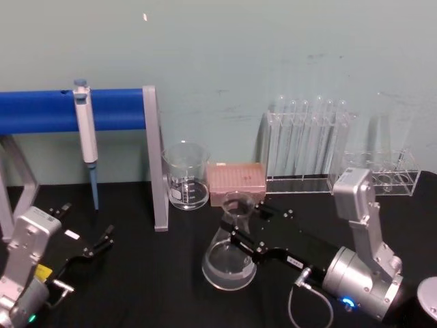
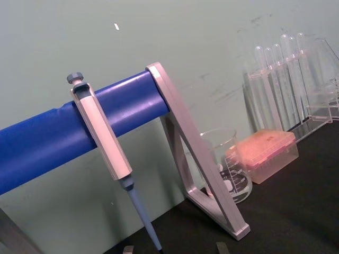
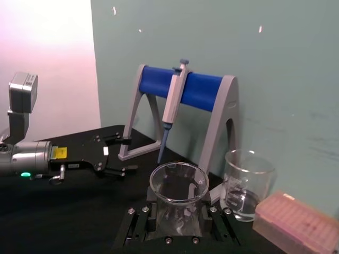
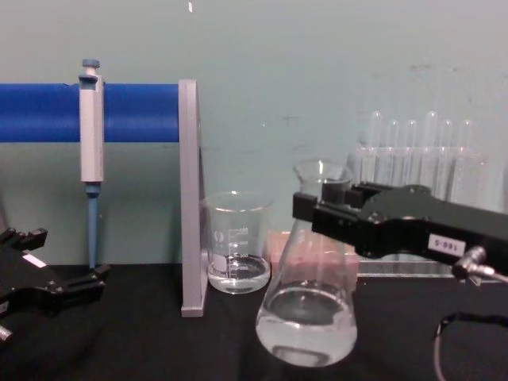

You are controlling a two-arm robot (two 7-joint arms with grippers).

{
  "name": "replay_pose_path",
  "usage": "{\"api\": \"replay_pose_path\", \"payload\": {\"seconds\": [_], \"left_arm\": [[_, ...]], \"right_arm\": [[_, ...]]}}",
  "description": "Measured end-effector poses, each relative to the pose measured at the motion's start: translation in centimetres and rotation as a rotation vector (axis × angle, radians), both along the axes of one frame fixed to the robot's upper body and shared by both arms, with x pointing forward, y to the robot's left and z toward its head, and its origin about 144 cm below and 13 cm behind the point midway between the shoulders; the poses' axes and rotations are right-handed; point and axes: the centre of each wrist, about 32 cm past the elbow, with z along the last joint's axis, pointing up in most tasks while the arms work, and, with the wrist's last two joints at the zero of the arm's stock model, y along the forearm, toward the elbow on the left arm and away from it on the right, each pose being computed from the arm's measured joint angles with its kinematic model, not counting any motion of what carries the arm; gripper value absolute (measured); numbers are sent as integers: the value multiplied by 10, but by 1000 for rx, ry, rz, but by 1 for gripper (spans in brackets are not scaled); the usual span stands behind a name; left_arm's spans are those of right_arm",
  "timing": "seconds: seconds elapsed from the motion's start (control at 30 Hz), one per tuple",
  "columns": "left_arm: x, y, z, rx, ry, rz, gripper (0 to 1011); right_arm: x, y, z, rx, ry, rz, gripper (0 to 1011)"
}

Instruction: Grasp the erlenmeyer flask with one hand, shake it three times, then place it back.

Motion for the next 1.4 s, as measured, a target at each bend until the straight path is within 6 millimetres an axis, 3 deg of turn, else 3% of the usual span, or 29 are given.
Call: {"api": "replay_pose_path", "payload": {"seconds": [1.4], "left_arm": [[0,0,0,0,0,0,1001]], "right_arm": [[16,1,-36,-48,92,27,449]]}}
